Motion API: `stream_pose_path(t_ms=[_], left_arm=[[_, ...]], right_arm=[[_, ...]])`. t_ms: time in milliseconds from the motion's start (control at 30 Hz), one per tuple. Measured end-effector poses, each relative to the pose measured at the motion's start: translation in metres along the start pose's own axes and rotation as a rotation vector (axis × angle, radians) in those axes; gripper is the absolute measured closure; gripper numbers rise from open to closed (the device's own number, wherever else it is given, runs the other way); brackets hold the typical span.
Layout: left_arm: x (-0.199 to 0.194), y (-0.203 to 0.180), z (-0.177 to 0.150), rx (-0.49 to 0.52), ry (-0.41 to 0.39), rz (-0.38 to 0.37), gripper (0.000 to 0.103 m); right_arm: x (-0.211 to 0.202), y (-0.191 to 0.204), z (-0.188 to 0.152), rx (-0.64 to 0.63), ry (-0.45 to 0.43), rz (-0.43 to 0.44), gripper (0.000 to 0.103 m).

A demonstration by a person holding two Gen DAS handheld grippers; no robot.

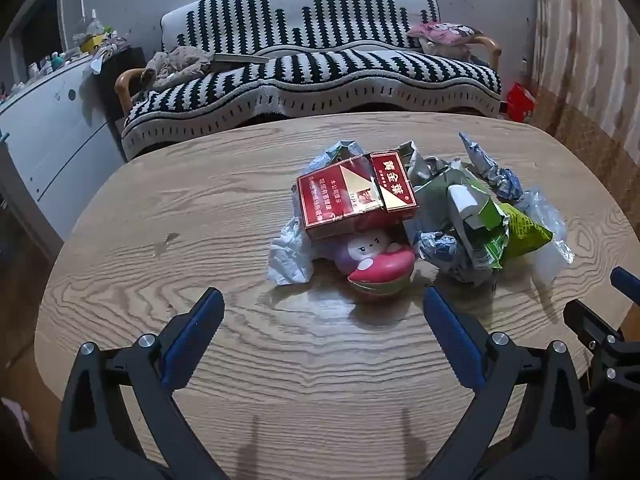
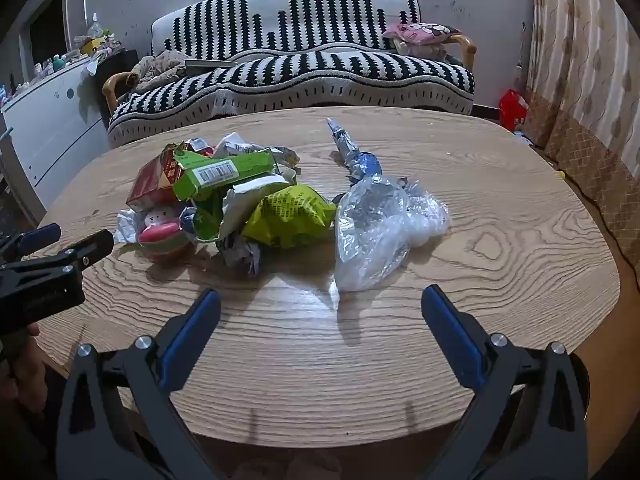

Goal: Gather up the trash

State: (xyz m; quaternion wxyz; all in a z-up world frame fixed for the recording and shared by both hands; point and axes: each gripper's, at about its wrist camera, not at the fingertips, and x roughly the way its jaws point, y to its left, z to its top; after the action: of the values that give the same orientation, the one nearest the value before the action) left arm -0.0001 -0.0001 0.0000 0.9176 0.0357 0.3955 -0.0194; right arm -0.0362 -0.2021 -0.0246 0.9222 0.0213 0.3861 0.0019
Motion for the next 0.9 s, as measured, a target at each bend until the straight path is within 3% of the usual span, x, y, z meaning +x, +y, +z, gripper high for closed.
stream_pose_path(t_ms=[900], left_arm=[[-0.0003,-0.0076,0.0007,0.024,-0.007,0.013,0.006]], right_arm=[[0.0015,-0.0055,-0.0004,0.029,-0.006,0.013,0.006]])
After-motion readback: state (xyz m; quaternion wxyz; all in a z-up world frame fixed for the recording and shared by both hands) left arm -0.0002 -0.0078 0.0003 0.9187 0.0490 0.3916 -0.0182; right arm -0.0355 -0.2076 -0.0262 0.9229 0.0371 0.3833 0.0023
